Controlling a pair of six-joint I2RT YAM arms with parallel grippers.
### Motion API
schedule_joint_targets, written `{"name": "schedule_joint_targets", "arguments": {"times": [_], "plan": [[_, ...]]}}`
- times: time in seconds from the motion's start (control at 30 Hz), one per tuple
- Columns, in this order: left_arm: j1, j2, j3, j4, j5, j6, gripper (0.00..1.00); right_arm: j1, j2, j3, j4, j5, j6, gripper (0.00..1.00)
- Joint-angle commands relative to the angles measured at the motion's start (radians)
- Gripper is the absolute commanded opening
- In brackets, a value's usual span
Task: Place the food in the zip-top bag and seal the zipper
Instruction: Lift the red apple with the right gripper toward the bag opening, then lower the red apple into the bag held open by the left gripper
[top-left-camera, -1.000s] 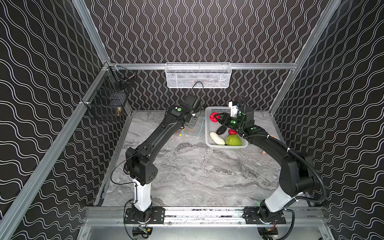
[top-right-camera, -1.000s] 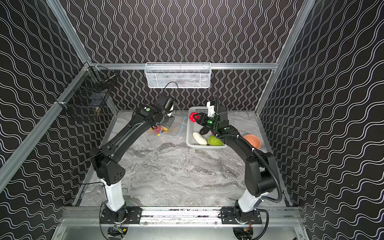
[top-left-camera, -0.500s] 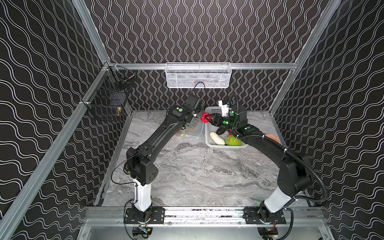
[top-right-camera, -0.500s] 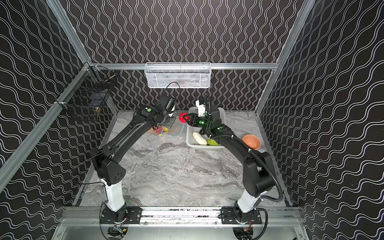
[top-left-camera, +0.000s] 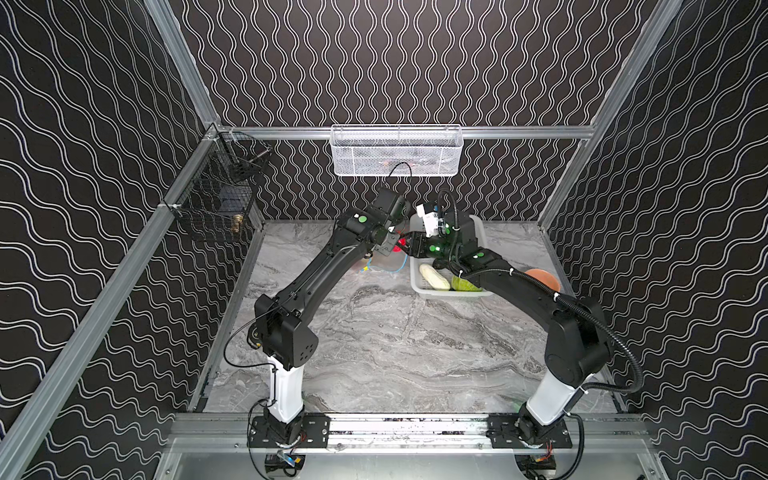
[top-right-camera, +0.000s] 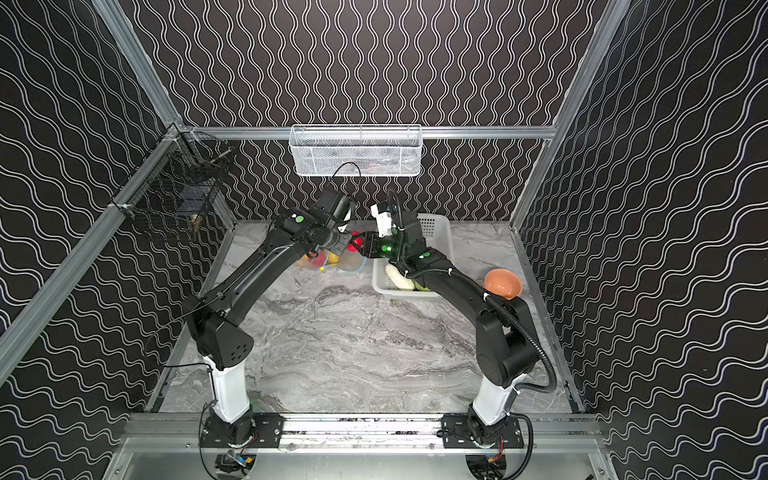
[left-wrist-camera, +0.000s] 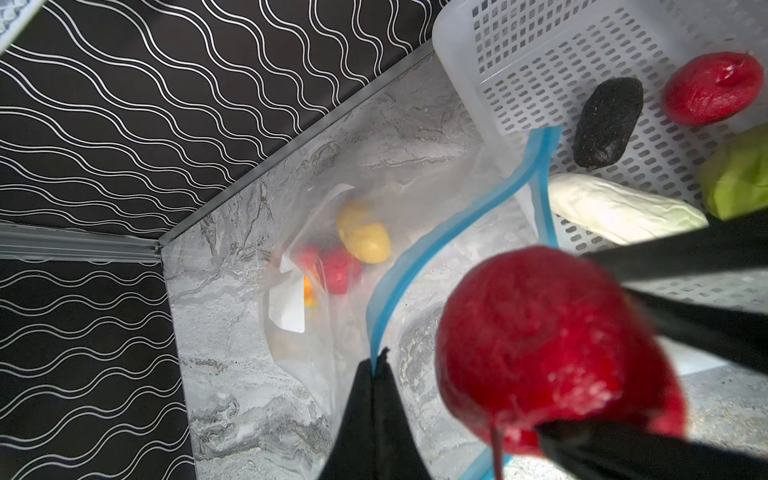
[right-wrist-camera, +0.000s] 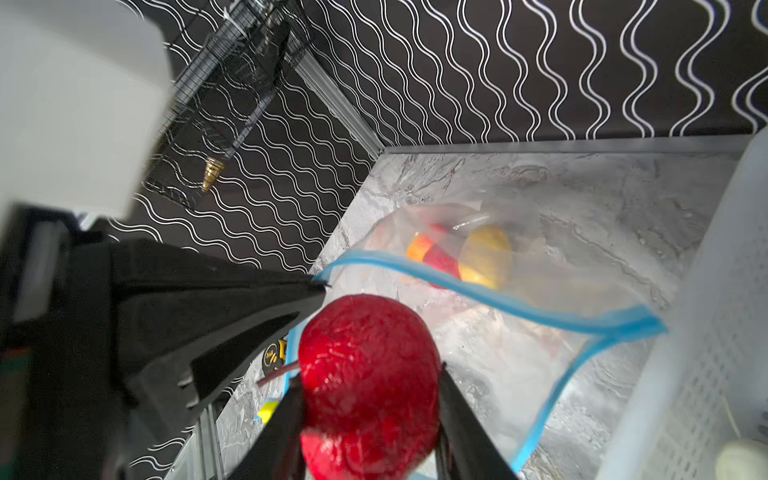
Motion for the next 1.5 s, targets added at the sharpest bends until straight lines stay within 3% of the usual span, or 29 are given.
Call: {"name": "schedule_joint_targets", "arguments": {"times": [0.0, 0.4, 1.07, 1.17, 1.3, 1.47], "plan": [[-0.004, 0.004, 0.017, -0.008, -0.005, -0.002, 0.0, 0.013, 0.013, 0.017, -0.015, 0.031, -0.016, 0.28], [-0.007, 0.006, 0.028, -0.013, -0.017, -0.002, 0.0, 0.031, 0.072, 0.039, -0.022, 0.072, 0.003, 0.37], [-0.007, -0.018, 0.005, -0.005, -0.018, 0.002, 0.0, 0.031, 0.07, 0.001, 0.092, 0.015, 0.082, 0.78], [-0.008, -0.017, 0.007, -0.005, -0.018, 0.002, 0.0, 0.031, 0.058, -0.013, 0.101, 0.02, 0.073, 0.92], [-0.007, -0.016, 0.005, -0.002, -0.025, 0.005, 0.0, 0.03, 0.034, -0.018, 0.084, 0.054, 0.048, 0.99], [-0.007, -0.003, 0.016, -0.009, -0.034, 0.005, 0.0, 0.023, 0.04, 0.019, 0.007, 0.049, 0.001, 0.99]]}}
